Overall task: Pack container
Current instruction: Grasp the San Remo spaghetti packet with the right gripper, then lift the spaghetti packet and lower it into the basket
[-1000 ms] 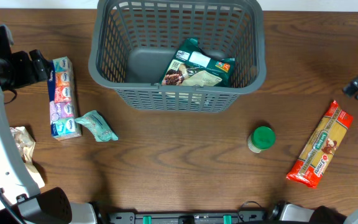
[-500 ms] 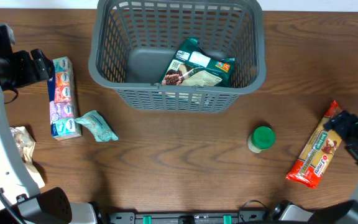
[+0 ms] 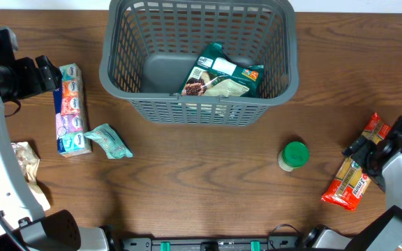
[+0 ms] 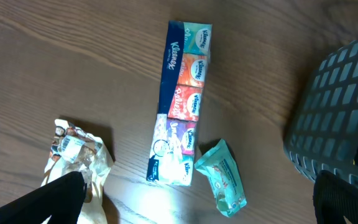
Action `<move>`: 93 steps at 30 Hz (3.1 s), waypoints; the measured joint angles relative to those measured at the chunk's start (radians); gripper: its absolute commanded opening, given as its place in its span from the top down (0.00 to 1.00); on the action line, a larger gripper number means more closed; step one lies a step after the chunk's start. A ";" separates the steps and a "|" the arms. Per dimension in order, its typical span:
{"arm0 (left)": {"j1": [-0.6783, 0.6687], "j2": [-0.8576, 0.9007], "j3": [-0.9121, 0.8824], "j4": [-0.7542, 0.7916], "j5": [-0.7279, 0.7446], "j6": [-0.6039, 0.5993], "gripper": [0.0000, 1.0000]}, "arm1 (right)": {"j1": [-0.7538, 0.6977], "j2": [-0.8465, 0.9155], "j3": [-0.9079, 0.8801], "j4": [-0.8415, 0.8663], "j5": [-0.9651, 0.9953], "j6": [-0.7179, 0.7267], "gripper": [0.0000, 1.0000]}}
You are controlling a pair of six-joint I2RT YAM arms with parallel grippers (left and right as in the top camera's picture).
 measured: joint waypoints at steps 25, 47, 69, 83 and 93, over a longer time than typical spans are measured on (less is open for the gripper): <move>0.000 0.000 0.000 -0.025 0.000 0.000 0.01 | -0.002 0.124 -0.169 0.413 -0.028 -0.010 0.60; 0.000 0.000 0.000 -0.026 0.000 0.020 0.01 | 0.260 0.129 0.398 0.034 -0.262 -0.116 0.99; 0.000 0.000 0.000 -0.026 0.000 0.026 0.01 | 0.906 0.310 1.172 -0.178 -0.453 -0.973 0.99; 0.000 0.000 0.000 -0.034 0.000 0.026 0.01 | 1.001 0.755 1.170 -0.183 -0.456 -1.104 0.99; 0.000 0.000 0.000 -0.043 0.000 0.026 0.01 | 1.031 0.770 1.173 -0.180 -0.477 -1.057 0.39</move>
